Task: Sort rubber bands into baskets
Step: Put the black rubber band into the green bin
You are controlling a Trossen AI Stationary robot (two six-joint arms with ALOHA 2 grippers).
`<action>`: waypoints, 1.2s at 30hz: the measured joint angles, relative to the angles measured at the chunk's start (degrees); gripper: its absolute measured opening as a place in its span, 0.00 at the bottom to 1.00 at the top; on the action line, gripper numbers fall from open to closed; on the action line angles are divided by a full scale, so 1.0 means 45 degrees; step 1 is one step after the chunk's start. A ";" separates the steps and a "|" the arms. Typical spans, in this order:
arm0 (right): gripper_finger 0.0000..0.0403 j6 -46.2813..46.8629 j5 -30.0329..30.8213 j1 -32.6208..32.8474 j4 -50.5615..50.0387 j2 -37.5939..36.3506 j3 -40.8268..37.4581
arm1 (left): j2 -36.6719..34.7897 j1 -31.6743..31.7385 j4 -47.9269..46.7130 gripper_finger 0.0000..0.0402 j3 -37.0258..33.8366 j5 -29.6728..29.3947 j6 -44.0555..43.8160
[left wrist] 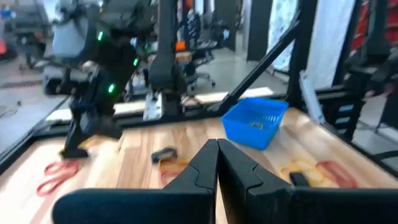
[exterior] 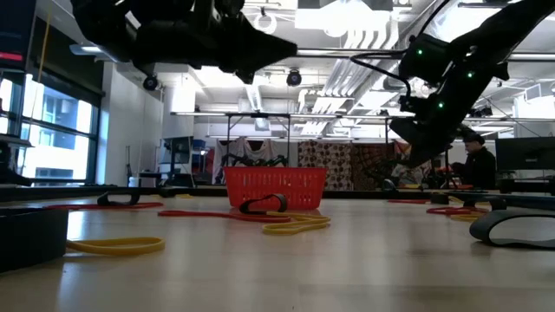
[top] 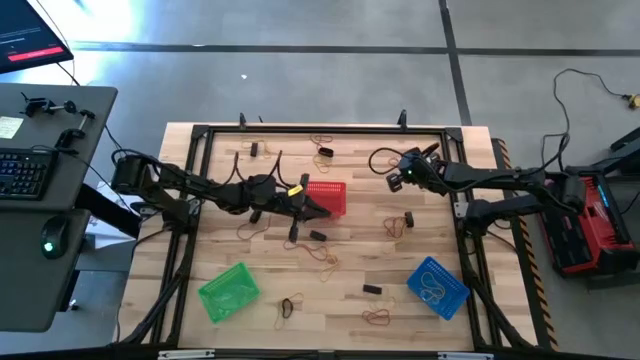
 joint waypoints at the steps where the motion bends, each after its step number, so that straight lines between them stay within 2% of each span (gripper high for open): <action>1: 0.01 0.0219 0.0012 -0.0042 -0.0078 0.0000 0.0000 | -0.0008 0.0053 0.0058 0.00 0.0005 0.0114 -0.0001; 4: 0.05 0.0868 0.0234 -0.0101 -0.0569 0.0005 0.0000 | -0.0009 0.0260 -0.0056 0.00 0.0000 0.0271 -0.0087; 11: 0.23 0.1871 0.0403 -0.0385 -0.2194 0.0010 0.0000 | -0.0009 0.0523 -0.0292 0.00 0.0000 0.0260 -0.0003; 16: 0.30 0.1718 0.0472 -0.0619 -0.2503 0.0010 0.0000 | -0.0009 0.0516 -0.0331 0.00 0.0000 0.0256 0.0514; 36: 0.31 0.1628 0.0656 -0.0878 -0.2264 0.0010 0.0000 | -0.0009 0.0327 -0.0316 0.00 0.0000 0.0227 -0.0050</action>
